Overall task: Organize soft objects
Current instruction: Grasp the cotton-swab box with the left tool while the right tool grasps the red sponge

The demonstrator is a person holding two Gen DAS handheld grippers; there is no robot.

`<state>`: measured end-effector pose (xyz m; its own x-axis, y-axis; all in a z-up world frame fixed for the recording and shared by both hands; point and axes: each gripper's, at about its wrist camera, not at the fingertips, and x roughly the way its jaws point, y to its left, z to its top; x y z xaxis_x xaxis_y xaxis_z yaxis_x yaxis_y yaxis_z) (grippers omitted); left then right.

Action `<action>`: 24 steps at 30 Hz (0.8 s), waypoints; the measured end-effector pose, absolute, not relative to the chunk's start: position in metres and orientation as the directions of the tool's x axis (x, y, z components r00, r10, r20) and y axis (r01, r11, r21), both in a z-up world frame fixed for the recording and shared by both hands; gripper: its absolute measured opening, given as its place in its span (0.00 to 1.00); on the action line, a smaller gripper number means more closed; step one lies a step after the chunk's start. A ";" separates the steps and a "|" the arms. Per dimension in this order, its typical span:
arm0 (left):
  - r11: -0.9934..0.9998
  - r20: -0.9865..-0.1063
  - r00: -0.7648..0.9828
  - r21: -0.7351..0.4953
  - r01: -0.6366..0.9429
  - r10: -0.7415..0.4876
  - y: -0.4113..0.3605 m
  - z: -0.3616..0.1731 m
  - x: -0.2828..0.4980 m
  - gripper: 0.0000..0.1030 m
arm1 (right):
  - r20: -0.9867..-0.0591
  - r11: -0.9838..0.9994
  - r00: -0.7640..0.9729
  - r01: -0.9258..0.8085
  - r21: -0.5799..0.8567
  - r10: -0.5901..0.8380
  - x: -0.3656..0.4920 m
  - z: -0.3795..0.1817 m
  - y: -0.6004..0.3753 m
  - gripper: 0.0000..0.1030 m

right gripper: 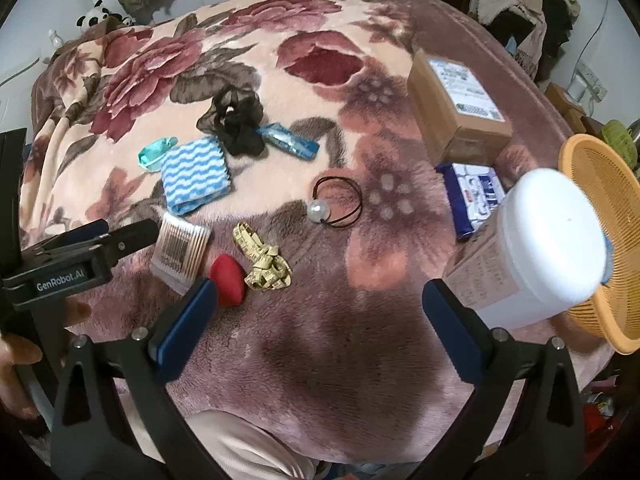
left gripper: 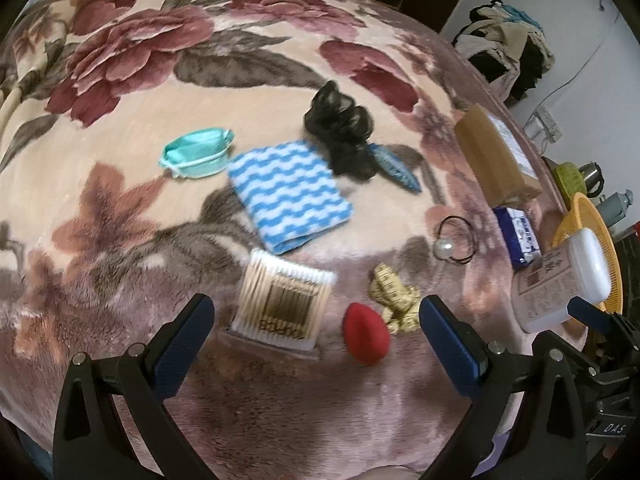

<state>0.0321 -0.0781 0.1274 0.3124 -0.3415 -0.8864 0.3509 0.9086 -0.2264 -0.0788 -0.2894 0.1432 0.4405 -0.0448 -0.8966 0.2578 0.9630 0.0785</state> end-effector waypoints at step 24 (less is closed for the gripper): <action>0.917 -0.940 0.218 -0.172 0.359 -0.262 -0.091 0.039 0.050 0.88 | -0.916 0.965 0.377 0.159 0.210 0.137 -0.058 0.077 -0.267 0.99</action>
